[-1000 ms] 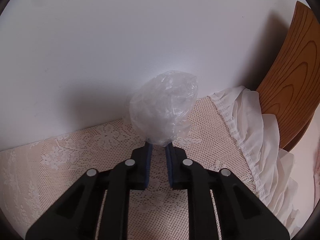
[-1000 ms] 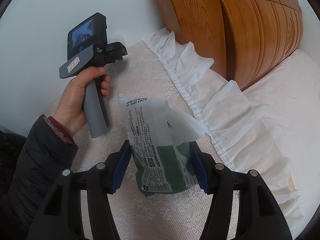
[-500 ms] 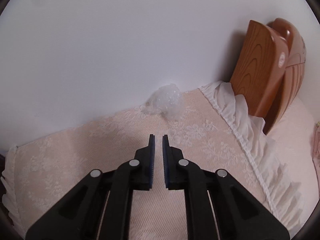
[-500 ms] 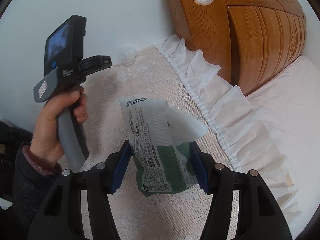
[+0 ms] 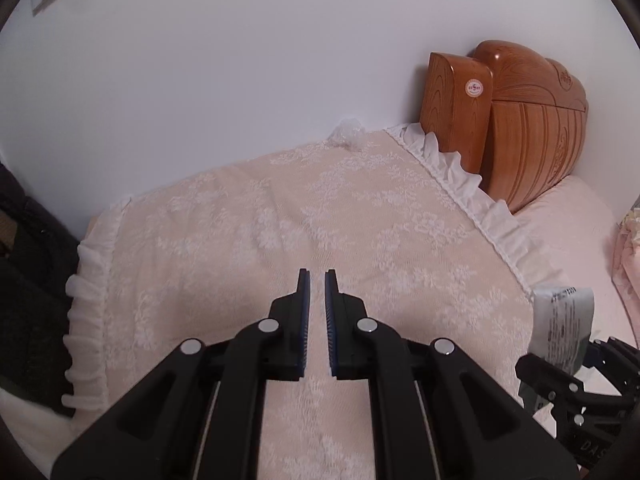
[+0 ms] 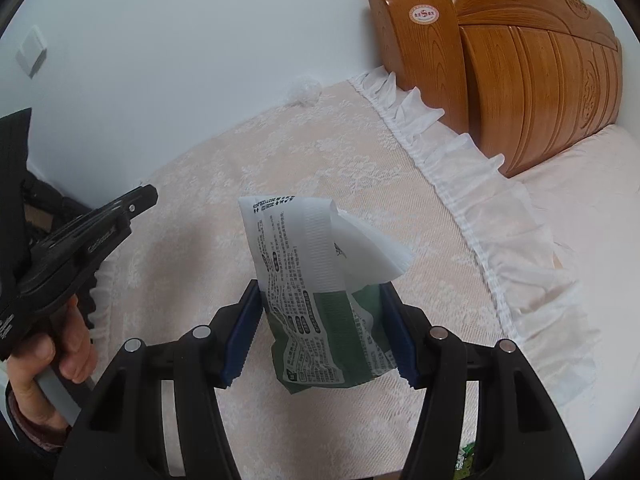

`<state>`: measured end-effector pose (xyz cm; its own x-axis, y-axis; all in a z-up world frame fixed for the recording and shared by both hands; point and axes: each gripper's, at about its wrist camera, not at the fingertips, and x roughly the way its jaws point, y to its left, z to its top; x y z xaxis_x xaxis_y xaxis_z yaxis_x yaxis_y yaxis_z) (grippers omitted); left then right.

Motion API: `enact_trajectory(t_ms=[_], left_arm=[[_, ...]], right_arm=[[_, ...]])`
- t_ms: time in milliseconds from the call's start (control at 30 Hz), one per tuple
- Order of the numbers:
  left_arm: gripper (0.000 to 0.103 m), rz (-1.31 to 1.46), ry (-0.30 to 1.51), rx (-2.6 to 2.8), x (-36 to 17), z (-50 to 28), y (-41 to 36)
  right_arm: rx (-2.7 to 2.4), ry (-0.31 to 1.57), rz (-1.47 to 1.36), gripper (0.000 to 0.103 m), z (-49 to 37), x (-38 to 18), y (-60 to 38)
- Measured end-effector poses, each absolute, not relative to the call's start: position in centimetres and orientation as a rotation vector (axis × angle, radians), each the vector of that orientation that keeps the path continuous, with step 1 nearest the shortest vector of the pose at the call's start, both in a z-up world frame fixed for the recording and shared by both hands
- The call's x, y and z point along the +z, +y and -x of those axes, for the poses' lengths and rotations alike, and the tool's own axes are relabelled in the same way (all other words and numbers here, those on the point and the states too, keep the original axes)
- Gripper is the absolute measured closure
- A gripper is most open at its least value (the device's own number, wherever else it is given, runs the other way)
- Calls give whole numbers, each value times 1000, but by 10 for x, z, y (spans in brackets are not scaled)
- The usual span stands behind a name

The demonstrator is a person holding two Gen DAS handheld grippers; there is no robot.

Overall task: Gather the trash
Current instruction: 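Hold the wrapper in the right tool while the left tool pulls back from the bed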

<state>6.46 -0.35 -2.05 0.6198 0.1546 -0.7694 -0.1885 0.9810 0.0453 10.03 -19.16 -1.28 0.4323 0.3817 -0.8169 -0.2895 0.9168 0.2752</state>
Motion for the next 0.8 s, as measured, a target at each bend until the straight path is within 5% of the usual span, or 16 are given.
enact_trajectory(t_ms=[367,600,667,733,800], left_arm=[[95,60,918,174,-23,12,-36],[94,20,886,146,-18,-53,-35],[77,37,867,119,-19,-88,-30],[27,60,842,114,-22,-126,-23],[20,75,808,129,-27,-167,-16]], right_arm=[[460,1034,-110,44,-40,-9,-220],[429,1037,-142,44,-44,-13,-228],[418,1042,-151,44,-49,-15,-228],[403,1050,-160,44,-58,-18,-226],[398,1053,-168,44,-68,-20,-223]])
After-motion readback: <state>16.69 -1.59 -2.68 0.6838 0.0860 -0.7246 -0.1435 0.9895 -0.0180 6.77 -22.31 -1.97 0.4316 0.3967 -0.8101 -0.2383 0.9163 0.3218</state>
